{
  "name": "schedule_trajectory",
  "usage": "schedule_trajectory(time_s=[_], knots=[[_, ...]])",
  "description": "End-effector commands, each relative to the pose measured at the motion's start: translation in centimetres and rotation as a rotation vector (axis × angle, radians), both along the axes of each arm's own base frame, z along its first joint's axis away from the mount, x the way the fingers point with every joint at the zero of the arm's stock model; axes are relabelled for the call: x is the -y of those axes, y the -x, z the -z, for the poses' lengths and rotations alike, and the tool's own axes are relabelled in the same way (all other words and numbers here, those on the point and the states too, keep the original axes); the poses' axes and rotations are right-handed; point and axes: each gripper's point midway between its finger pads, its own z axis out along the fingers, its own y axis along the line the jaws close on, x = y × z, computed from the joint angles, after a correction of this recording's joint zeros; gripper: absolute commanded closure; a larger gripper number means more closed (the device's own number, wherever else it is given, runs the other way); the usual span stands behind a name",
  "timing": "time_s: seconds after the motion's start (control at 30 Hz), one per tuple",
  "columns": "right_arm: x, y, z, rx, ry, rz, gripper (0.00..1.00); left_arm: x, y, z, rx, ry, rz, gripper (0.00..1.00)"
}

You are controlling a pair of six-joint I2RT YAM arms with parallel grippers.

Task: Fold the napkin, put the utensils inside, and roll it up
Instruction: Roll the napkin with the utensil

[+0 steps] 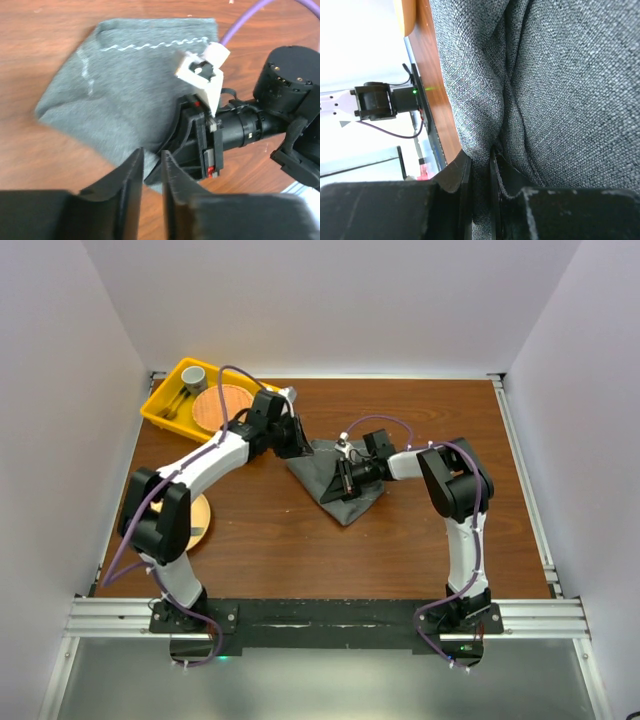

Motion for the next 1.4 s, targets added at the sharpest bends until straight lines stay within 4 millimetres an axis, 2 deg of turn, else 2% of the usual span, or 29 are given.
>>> schedule_trajectory(time_s=[0.0,0.1,0.27,0.3,0.4,0.5,0.6,0.63,0.67,0.73,0.93,1.0,1.03,1.1,1.2,1.37], knots=[[2.1,1.5,4.9,-0.158,0.196,0.097,1.0,2.5,-1.8,1.1,0.055,0.114,0.06,0.88],[2.2,1.2,4.8,-0.122,0.198,0.105,1.0,2.5,-1.6,3.6,0.027,0.111,0.063,0.94],[3.2,0.8,5.1,-0.025,0.252,0.129,1.0,2.2,-1.4,7.0,0.004,0.068,0.08,0.96],[3.4,1.1,5.5,-0.014,0.262,0.135,1.0,1.9,-1.3,8.4,-0.006,0.045,0.08,0.97],[4.3,1.0,5.7,0.045,0.309,0.158,0.94,1.4,-1.1,10.7,-0.021,0.006,0.083,0.97],[5.2,0.9,5.1,0.101,0.357,0.146,0.87,0.7,-0.6,12.9,-0.04,-0.041,0.096,0.98],[5.4,0.7,3.2,0.153,0.385,0.112,0.8,0.1,0.1,14.6,-0.068,-0.071,0.101,0.99],[5.4,0.5,2.1,0.18,0.392,0.105,0.72,0.1,0.4,14.8,-0.074,-0.072,0.103,0.99],[5.8,0.3,1.6,0.194,0.423,0.092,0.69,0.3,-0.1,14.4,-0.046,-0.061,0.103,0.99],[6.1,0.1,0.7,0.201,0.446,0.083,0.61,0.2,0.3,14.7,-0.051,-0.059,0.108,0.99],[6.8,-1.4,-2.7,0.298,0.52,0.054,0.49,0.6,0.3,14.6,-0.063,-0.045,0.123,0.99],[7.7,-1.1,-3.4,0.308,0.573,0.043,0.47,0.9,-0.3,14.1,-0.052,-0.042,0.127,1.0],[8.1,-0.9,-3.7,0.316,0.59,0.031,0.47,0.6,0.2,14.7,-0.087,-0.058,0.129,1.0],[8.7,-0.9,-4.5,0.35,0.613,0.038,0.46,0.8,0.0,14.5,-0.085,-0.059,0.134,1.0],[9.4,0.1,-4.4,0.341,0.627,0.045,0.47,0.8,-0.1,14.5,-0.085,-0.06,0.137,1.0],[10.7,2.4,-0.9,0.299,0.666,0.049,0.54,1.1,-0.1,14.4,-0.099,-0.052,0.138,1.0]])
